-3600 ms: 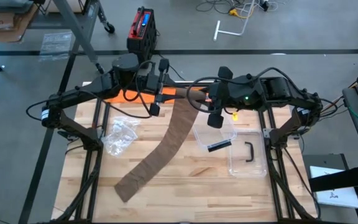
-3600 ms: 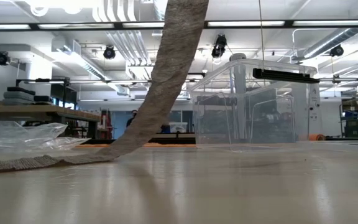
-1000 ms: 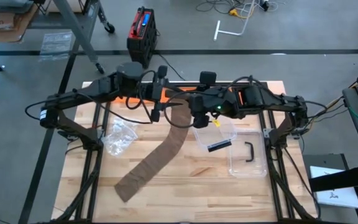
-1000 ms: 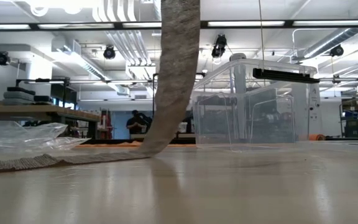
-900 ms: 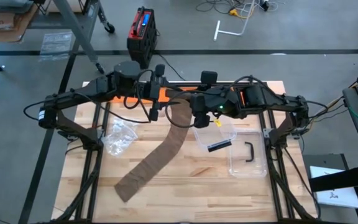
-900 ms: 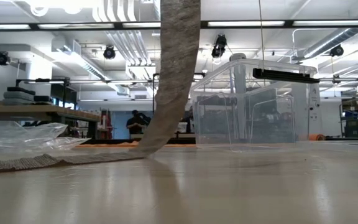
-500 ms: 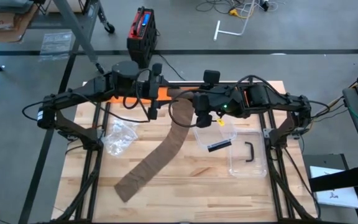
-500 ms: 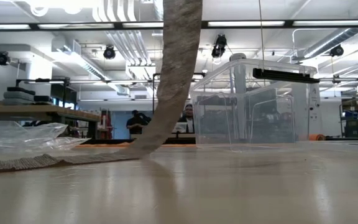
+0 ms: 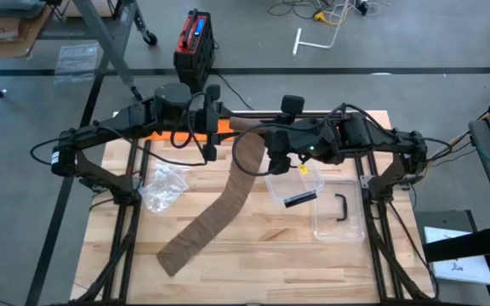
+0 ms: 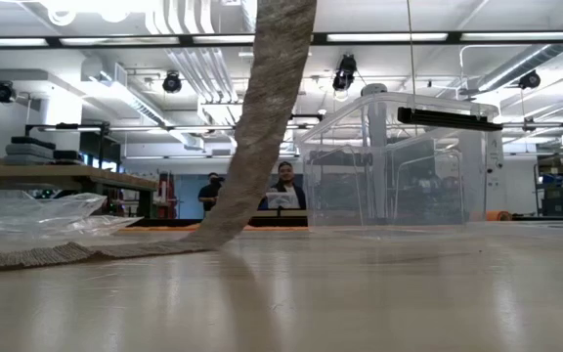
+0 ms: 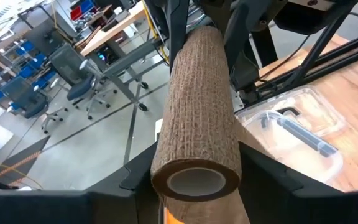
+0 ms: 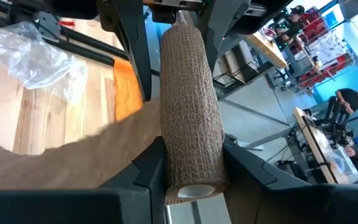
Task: Roll bandage
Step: Roll the brown bandage
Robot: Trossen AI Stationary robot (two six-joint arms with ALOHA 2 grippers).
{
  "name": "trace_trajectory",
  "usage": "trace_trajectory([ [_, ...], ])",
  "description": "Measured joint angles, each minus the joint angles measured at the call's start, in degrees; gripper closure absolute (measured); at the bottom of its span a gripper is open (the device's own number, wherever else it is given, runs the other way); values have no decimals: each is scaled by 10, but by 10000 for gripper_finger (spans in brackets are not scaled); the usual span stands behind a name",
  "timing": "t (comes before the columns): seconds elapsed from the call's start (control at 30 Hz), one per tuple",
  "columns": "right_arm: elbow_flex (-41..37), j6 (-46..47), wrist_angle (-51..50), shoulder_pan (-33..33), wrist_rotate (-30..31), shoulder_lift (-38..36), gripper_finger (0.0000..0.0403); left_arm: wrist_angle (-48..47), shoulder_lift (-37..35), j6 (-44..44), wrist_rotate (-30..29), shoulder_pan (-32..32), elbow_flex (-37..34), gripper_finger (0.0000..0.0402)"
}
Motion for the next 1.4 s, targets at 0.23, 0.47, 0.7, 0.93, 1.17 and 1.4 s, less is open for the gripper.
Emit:
trace_trajectory([
  [0.23,0,-6,10,0,9,0,294,0,0,-30,0,0,0,236],
  [0.47,-1,-14,21,0,11,1,291,0,-1,-94,1,0,0,242],
  [0.7,0,-36,54,4,14,1,292,-2,-3,-109,4,0,0,247],
  [0.93,8,-36,52,6,9,1,296,1,-14,-113,36,-1,0,236],
  [1.17,8,-39,53,6,8,1,291,6,-26,-144,49,0,0,220],
  [1.4,8,-38,46,16,4,1,296,-12,-35,-161,52,0,1,207],
])
